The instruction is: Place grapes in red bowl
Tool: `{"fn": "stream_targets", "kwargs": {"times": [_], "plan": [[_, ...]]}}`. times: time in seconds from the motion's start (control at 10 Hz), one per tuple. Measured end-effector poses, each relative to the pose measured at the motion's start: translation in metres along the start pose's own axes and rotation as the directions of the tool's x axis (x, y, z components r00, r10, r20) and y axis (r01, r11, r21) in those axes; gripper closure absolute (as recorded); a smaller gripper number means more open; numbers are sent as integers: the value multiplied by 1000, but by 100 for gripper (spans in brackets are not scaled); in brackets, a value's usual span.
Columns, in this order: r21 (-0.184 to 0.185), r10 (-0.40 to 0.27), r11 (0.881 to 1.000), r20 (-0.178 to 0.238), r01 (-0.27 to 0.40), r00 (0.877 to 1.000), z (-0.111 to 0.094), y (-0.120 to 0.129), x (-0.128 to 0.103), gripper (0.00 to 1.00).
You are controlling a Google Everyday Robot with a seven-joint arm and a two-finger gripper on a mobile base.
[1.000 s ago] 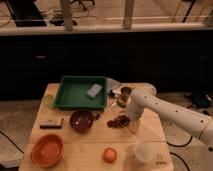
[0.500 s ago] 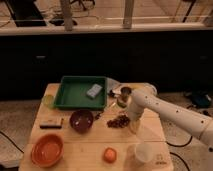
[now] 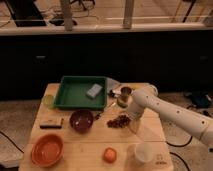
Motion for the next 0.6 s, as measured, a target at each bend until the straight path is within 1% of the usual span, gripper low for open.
{"fn": "stream_targets", "kwargs": {"times": [0.6], "plan": [[10,-15,1000,14,15,1000,1,0,1,20]]}}
